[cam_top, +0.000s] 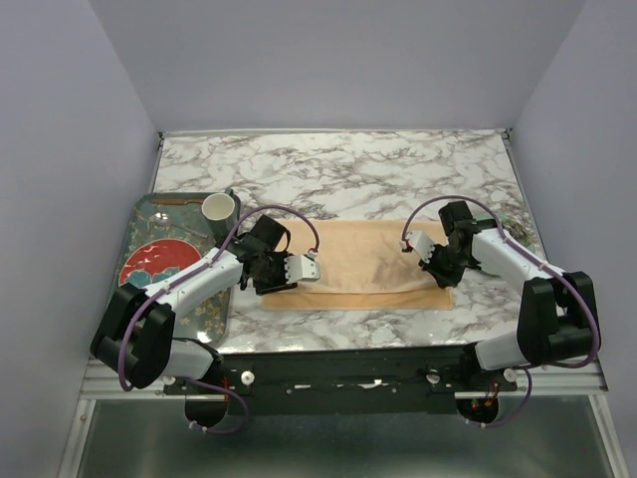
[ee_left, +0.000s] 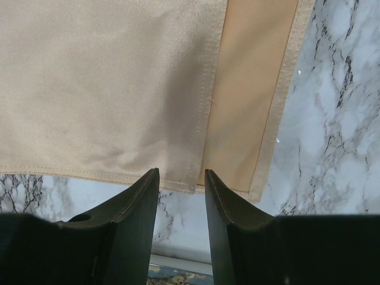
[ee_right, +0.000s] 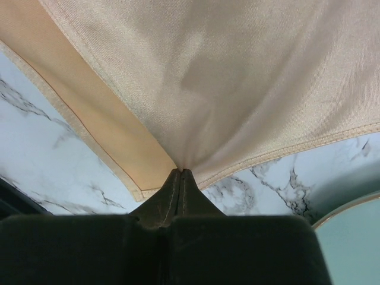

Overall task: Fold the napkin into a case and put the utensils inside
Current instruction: Smooth out the rectangle-folded napkin at the center of the board.

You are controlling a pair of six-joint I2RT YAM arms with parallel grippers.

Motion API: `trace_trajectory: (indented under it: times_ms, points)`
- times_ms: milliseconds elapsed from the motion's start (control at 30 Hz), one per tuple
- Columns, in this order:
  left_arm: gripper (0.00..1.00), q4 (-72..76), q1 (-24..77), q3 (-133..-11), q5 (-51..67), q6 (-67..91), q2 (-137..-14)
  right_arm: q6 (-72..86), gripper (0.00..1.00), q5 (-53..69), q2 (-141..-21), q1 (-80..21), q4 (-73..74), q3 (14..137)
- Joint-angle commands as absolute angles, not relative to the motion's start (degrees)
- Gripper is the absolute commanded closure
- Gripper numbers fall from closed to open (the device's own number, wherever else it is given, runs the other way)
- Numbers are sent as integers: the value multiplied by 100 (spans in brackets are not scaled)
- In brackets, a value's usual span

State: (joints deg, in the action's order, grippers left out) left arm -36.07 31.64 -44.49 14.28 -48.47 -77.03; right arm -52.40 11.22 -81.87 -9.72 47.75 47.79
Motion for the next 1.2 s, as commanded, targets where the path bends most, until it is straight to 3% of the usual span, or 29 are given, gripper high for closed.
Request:
trace_trajectory:
  times_ms: [0, 600, 733, 1167]
  points:
    - [57, -3647, 3217, -4412, 1775, -4869, -7524, -5221, 99, 1213, -8244, -1019, 4940, 4975]
    - [55, -3287, 3445, -4025, 1046, -5212, -7752, -5185, 99, 1257, -8262, -1011, 4948, 4966]
    - [62, -3261, 3445, -4069, 1046, -5194, -7752, -5186, 99, 1274, -8288, -1011, 4966, 5001]
    - [100, -3340, 3445, -4201, 1125, -5203, -7708, -5186, 99, 1301, -8367, -1011, 5001, 5045]
